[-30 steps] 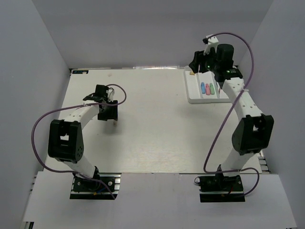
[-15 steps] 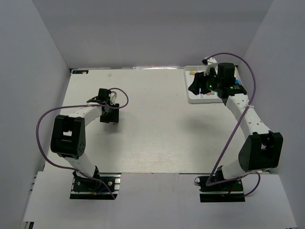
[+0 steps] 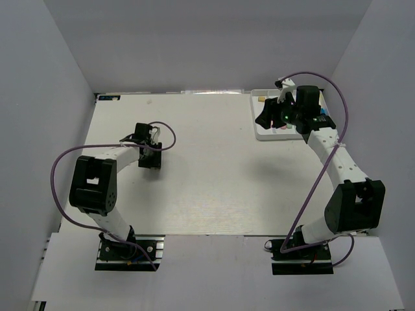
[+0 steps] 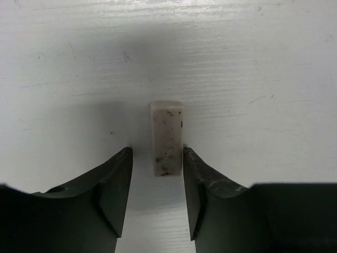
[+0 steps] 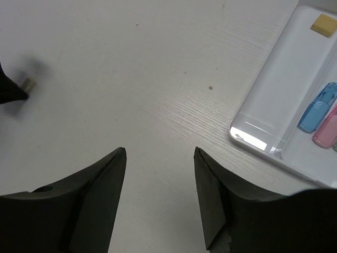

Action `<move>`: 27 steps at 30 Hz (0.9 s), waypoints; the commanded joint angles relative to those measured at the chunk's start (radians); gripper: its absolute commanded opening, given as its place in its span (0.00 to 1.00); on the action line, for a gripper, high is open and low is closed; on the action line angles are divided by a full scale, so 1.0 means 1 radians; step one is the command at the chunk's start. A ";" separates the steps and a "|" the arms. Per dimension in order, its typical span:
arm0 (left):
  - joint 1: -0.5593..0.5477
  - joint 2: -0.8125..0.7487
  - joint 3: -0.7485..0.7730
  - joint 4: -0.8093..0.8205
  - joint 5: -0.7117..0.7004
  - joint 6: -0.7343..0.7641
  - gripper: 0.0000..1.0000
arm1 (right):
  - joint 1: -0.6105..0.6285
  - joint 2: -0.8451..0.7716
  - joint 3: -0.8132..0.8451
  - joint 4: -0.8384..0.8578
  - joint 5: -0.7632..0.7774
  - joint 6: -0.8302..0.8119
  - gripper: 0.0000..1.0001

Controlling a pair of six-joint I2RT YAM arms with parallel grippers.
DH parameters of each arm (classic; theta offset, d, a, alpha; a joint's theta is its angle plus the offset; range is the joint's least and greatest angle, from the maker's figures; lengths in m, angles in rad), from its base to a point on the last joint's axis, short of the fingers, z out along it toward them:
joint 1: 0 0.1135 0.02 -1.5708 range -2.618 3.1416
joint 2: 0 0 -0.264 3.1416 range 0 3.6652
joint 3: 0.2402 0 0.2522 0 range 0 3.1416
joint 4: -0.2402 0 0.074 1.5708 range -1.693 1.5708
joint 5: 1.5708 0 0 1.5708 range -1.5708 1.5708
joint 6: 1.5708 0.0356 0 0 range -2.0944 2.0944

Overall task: Sort the stationery into containers
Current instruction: Place the stationery into the container

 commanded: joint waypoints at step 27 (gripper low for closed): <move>-0.052 -0.410 -0.317 1.222 1.111 -0.992 0.11 | 0.220 -0.123 -0.271 0.638 -0.543 0.657 0.67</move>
